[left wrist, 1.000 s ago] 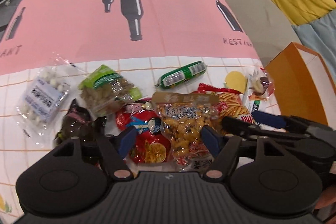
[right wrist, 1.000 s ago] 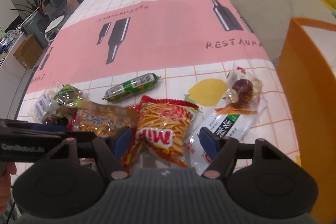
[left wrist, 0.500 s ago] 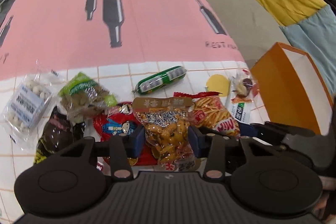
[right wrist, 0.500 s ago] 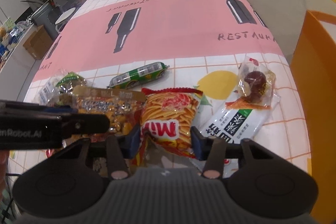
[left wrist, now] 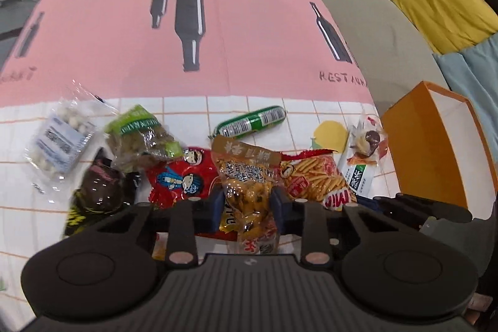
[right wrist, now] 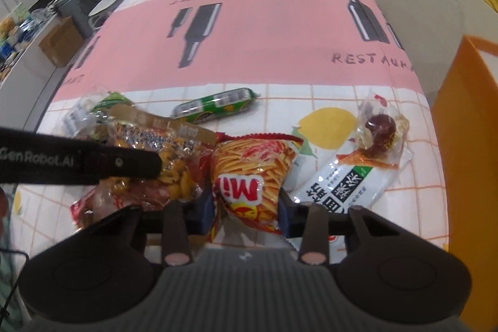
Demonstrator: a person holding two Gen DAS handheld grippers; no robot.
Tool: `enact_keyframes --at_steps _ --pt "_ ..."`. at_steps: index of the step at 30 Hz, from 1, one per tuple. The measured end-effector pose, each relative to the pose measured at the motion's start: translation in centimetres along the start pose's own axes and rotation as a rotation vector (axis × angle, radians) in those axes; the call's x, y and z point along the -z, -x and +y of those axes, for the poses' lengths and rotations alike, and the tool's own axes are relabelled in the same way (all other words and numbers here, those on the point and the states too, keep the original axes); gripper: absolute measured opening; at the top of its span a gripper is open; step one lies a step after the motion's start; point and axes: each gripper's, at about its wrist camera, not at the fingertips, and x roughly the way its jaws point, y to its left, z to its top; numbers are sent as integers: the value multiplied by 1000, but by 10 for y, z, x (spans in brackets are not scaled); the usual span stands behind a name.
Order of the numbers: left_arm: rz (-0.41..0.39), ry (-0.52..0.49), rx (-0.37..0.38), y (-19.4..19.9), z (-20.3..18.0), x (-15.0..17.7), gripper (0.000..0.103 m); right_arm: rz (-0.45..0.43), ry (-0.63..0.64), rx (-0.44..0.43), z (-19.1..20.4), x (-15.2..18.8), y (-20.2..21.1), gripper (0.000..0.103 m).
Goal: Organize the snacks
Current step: 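Lift the peanut bag with left tool while right tool carries chips bag over orange box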
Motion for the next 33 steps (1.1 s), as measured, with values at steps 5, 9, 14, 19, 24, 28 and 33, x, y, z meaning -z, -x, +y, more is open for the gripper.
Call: enact_keyframes --at_steps 5,9,14,19,24,28,33 --pt "20 -16 -64 22 -16 -2 23 37 72 -16 3 -3 14 37" --pt "12 -24 -76 40 -30 0 21 44 115 -6 1 -7 33 37" --pt "-42 -34 -76 69 -49 -1 21 12 163 -3 -5 -15 67 37" --pt "-70 -17 -43 96 -69 -7 21 -16 233 14 -7 -19 105 37" --pt "-123 -8 -19 117 -96 -14 21 -42 300 59 -15 -21 140 37" --pt "-147 -6 23 128 -127 -21 21 -56 348 117 -30 -19 166 37" --pt "-153 -14 76 125 -172 -21 21 -47 397 210 -61 -15 190 37"
